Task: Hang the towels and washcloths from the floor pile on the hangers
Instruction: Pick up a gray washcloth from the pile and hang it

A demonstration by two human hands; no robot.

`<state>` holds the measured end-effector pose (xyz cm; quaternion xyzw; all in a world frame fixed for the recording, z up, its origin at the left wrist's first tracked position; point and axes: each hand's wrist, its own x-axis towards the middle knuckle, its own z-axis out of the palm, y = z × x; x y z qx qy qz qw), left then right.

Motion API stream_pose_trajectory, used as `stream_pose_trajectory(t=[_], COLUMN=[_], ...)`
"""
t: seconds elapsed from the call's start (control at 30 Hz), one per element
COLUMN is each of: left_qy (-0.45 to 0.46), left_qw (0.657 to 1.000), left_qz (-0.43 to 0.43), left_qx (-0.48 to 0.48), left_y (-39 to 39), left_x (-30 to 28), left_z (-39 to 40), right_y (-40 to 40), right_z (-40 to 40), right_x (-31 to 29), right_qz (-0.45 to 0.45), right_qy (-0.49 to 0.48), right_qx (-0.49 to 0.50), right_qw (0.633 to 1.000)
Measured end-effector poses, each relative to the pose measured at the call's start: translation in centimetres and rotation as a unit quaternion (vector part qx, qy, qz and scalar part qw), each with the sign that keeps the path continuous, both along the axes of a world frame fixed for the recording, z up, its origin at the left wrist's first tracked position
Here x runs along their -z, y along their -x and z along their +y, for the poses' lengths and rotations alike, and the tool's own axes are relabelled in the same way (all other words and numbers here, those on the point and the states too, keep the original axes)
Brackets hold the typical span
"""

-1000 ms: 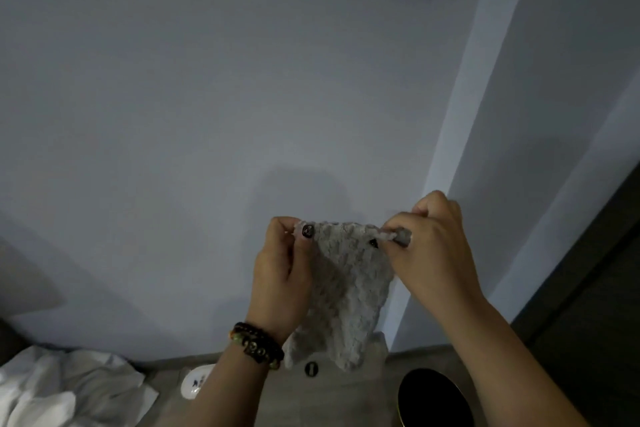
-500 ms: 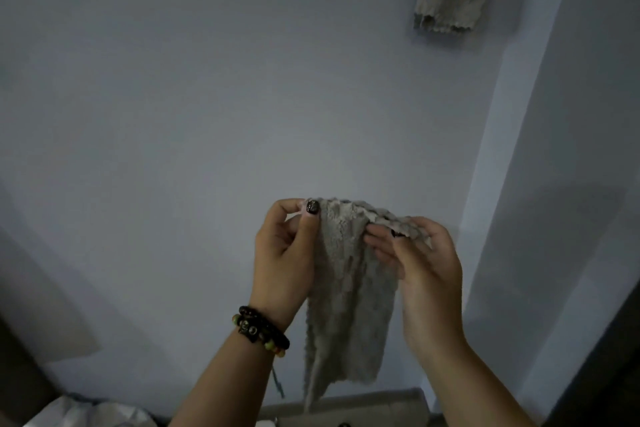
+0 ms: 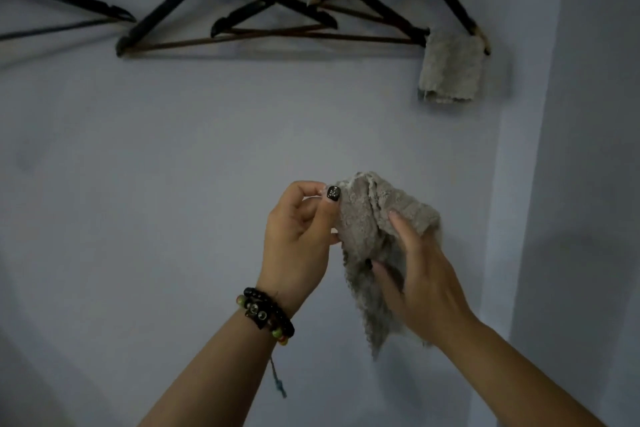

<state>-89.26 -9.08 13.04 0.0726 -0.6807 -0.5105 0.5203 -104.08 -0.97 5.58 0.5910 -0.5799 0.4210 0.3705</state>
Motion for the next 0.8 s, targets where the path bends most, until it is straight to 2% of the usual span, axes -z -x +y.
stream_pose_trajectory(t=[0.2, 0.47, 0.6, 0.7, 0.8], left_qy=[0.097, 0.222, 0.328, 0.387, 0.468], left_qw=[0.994, 0.966, 0.918, 0.883, 0.816], left_qz=[-0.033, -0.062, -0.083, -0.059, -0.048], left_qx=[-0.031, -0.115, -0.208, -0.258, -0.336], left_y=[3.5, 10.0, 13.0, 15.1, 17.0], left_x=[-3.6, -10.5, -15.2, -19.3, -23.3], left_z=[-3.9, -10.3, -13.5, -15.0, -16.0], right_y=[5.4, 12.9, 16.1, 18.1, 19.4], right_z=[-2.7, -6.7, -8.4, -9.4, -10.0], right_x=[-5.4, -13.7, -17.1, -19.4, -21.6], right_qz=[0.147, 0.218, 0.194, 0.175, 0.182], right_qy=[0.052, 0.084, 0.061, 0.077, 0.099], right_qx=[0.052, 0.095, 0.065, 0.038, 0.017], right_qw=[0.987, 0.968, 0.977, 0.981, 0.978])
